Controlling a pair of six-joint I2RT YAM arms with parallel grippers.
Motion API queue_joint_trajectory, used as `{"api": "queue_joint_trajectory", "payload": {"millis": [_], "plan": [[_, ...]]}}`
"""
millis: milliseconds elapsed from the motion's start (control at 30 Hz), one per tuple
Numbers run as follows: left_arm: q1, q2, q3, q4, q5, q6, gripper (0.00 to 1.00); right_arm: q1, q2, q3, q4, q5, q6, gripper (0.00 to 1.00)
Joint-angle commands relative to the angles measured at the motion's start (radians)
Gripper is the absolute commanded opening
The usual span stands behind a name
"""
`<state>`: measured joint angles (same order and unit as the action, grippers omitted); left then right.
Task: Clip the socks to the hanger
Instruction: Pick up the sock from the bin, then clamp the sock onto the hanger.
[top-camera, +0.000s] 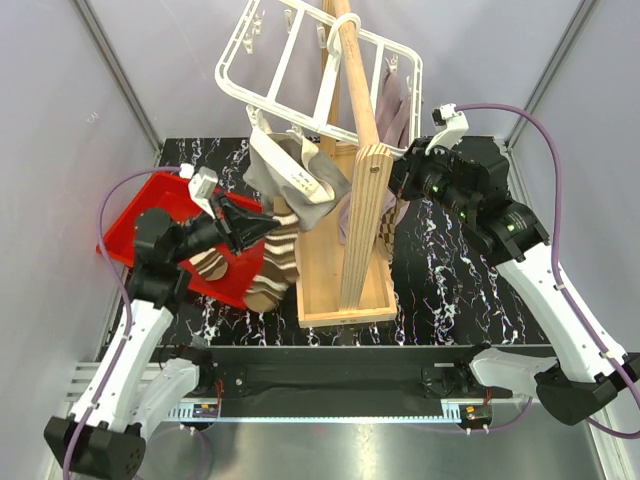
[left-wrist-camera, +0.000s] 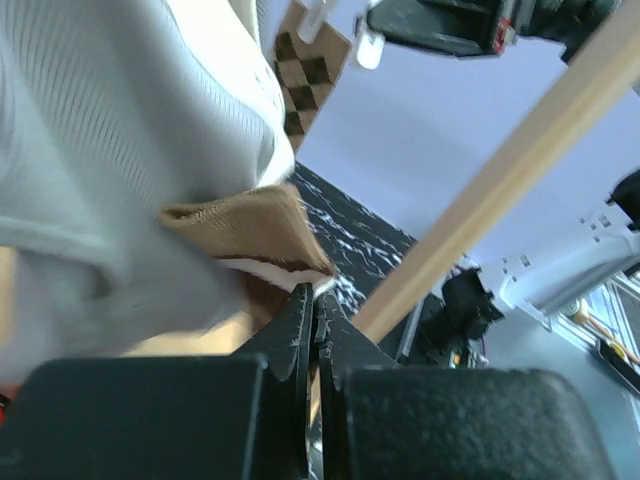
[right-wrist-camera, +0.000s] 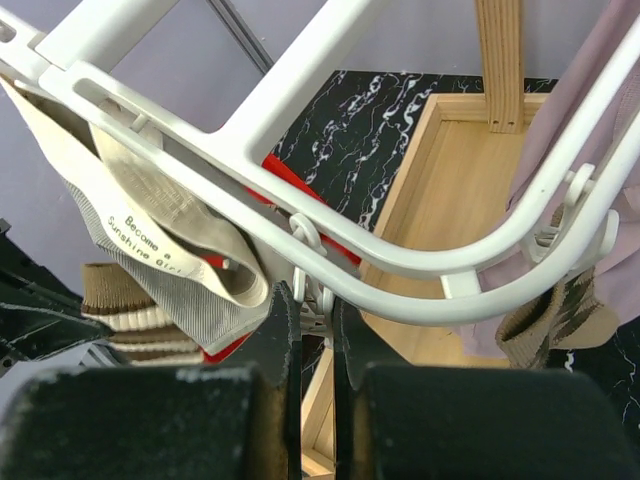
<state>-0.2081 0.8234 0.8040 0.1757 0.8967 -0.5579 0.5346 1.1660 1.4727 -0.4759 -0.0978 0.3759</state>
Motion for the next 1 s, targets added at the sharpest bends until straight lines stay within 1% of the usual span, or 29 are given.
{"api": "queue_joint_trajectory", "payload": {"millis": [0,33,67,100,133,167,200,267,300,367,400,433,500,533,600,633,700,733,767,800,833,867,900,933,967], "plan": [[-0.002,-0.096,0.073,-0.108,0.076,0.084,0.0,0.001,-0.011,0.02,-0.038,-0.036,-0.025,0.0],[-0.001,-0.119,0.083,-0.155,0.073,0.078,0.0,0.002,-0.014,0.02,-0.04,-0.034,-0.029,0.0],[-0.001,-0.156,0.083,-0.16,0.082,0.063,0.0,-0.001,-0.015,0.021,-0.041,-0.033,-0.037,0.0],[-0.002,-0.167,0.074,-0.113,0.099,0.035,0.0,0.001,-0.017,0.021,-0.046,-0.037,-0.041,0.0],[-0.01,-0.171,0.06,-0.058,0.122,-0.053,0.0,-0.001,-0.019,0.02,-0.044,-0.043,-0.046,0.0],[-0.014,-0.161,0.038,-0.006,0.172,-0.086,0.0,0.001,-0.023,0.017,-0.041,-0.048,-0.054,0.0],[-0.02,-0.149,0.035,0.028,0.185,-0.102,0.0,0.001,-0.028,0.009,-0.03,-0.054,-0.055,0.0],[-0.043,-0.081,0.053,0.083,0.202,-0.106,0.0,0.001,-0.032,0.005,-0.021,-0.063,-0.052,0.0],[-0.06,-0.048,0.063,0.138,0.215,-0.112,0.0,0.001,-0.034,0.0,-0.015,-0.077,-0.052,0.0],[-0.079,0.015,0.087,0.177,0.255,-0.131,0.0,0.002,-0.038,0.003,-0.007,-0.098,-0.037,0.0],[-0.095,0.073,0.104,0.252,0.269,-0.146,0.0,0.001,-0.039,0.0,0.003,-0.123,-0.031,0.0],[-0.131,0.097,0.113,0.278,0.287,-0.155,0.0,0.002,-0.045,-0.003,0.013,-0.137,-0.025,0.0],[-0.171,0.175,0.165,0.257,0.294,-0.122,0.0,0.001,-0.063,-0.028,0.057,-0.172,-0.008,0.0],[-0.18,0.209,0.188,0.245,0.306,-0.085,0.0,-0.001,-0.069,-0.034,0.069,-0.181,-0.002,0.0],[-0.191,0.256,0.227,0.248,0.306,-0.068,0.0,0.001,-0.078,-0.043,0.094,-0.204,0.009,0.0],[-0.197,0.298,0.257,0.263,0.291,-0.077,0.0,0.001,-0.081,-0.041,0.097,-0.201,0.017,0.0],[-0.203,0.322,0.287,0.268,0.259,-0.077,0.0,0.004,-0.078,-0.028,0.08,-0.162,0.044,0.0],[-0.221,0.327,0.306,0.256,0.21,-0.048,0.0,0.002,-0.075,-0.022,0.071,-0.145,0.058,0.0],[-0.232,0.332,0.32,0.222,0.184,-0.01,0.0,0.001,-0.069,-0.014,0.06,-0.123,0.086,0.0],[-0.264,0.332,0.342,0.093,0.141,0.043,0.0,0.001,-0.063,0.001,0.034,-0.077,0.101,0.0],[-0.287,0.333,0.366,0.008,0.017,0.178,0.0,0.001,-0.058,0.012,0.017,-0.059,0.11,0.0],[-0.315,0.323,0.391,-0.055,-0.067,0.241,0.0,0.001,-0.036,0.027,-0.004,-0.036,0.13,0.0],[-0.377,0.316,0.389,-0.108,-0.144,0.292,0.0,0.001,-0.025,0.069,-0.065,0.013,0.139,0.0],[-0.407,0.309,0.383,-0.111,-0.277,0.373,0.0,0.001,-0.013,0.089,-0.09,0.03,0.153,0.0],[-0.436,0.3,0.361,-0.105,-0.341,0.404,0.0,0.001,0.007,0.104,-0.111,0.05,0.161,0.0]]}}
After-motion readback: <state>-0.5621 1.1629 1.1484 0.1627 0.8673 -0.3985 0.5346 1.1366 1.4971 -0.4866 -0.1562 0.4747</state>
